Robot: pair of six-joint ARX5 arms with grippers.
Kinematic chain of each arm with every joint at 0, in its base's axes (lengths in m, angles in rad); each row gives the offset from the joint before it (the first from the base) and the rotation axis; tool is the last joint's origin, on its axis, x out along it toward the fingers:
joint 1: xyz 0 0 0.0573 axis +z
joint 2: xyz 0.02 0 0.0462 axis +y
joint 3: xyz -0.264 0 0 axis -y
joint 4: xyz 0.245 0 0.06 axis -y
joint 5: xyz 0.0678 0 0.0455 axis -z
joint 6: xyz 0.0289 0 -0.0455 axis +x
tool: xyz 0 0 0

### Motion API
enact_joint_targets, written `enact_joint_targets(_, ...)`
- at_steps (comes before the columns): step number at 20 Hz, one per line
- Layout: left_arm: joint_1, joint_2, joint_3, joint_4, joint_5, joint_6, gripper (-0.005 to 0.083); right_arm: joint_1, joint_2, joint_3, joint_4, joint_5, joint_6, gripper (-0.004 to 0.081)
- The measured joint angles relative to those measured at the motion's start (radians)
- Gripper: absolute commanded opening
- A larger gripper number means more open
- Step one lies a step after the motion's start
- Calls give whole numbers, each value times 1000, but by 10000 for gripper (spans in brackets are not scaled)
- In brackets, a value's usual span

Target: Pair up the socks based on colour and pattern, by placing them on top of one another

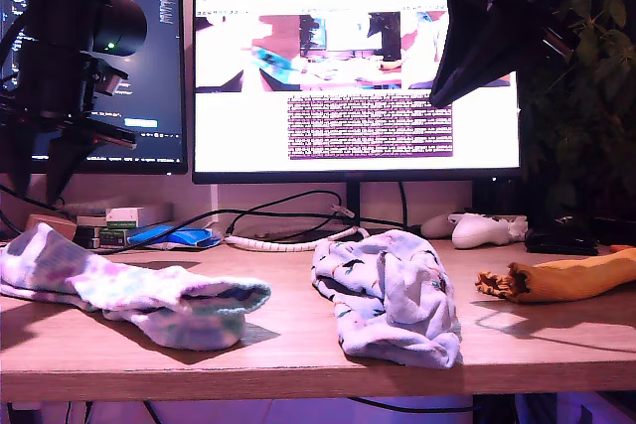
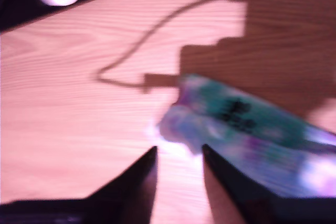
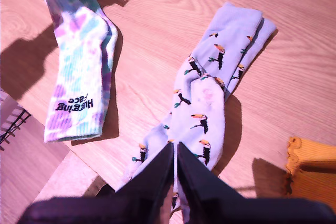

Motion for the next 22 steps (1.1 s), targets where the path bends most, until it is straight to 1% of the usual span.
enact_joint_targets(1, -8, 0, 0, 2, 37, 0, 17, 0, 0, 0, 4, 3, 0, -13)
enact_joint_targets(4, -69, -1, 0, 40, 108, 50, 17, -1, 0, 0, 38, 68, 23, -13)
enact_joint_targets(6, -117, -3, 0, 78, 156, 70, 17, -13, -16, -25, 69, 87, 23, -13)
enact_joint_targets(8, -151, -10, 0, 110, 206, 97, 17, -31, -79, -106, 107, 101, 23, -13)
enact_joint_targets(10, -173, -25, 0, 134, 251, 125, 17, -52, -171, -205, 166, 109, 24, -13)
enact_joint_targets(12, -173, -55, -5, 174, 283, 127, 16, -73, -276, -300, 228, 110, 28, -13)
enact_joint_targets(13, -168, -79, -21, 198, 294, 128, 16, -85, -328, -339, 240, 111, 37, -13)
enact_joint_targets(15, -160, -144, -92, 239, 325, 129, 15, -102, -409, -383, 232, 121, 70, -13)
enact_joint_targets(17, -146, -196, -188, 274, 355, 129, 3, -116, -455, -386, 208, 134, 76, -13)
enact_joint_targets(19, -137, -219, -297, 300, 397, 129, 2, -125, -474, -386, 196, 135, 76, -13)
enact_joint_targets(21, -130, -219, -399, 304, 414, 123, -3, -133, -473, -386, 196, 135, 76, -13)
enact_joint_targets(22, -124, -218, -435, 302, 414, 97, -16, -137, -471, -386, 196, 135, 76, -13)
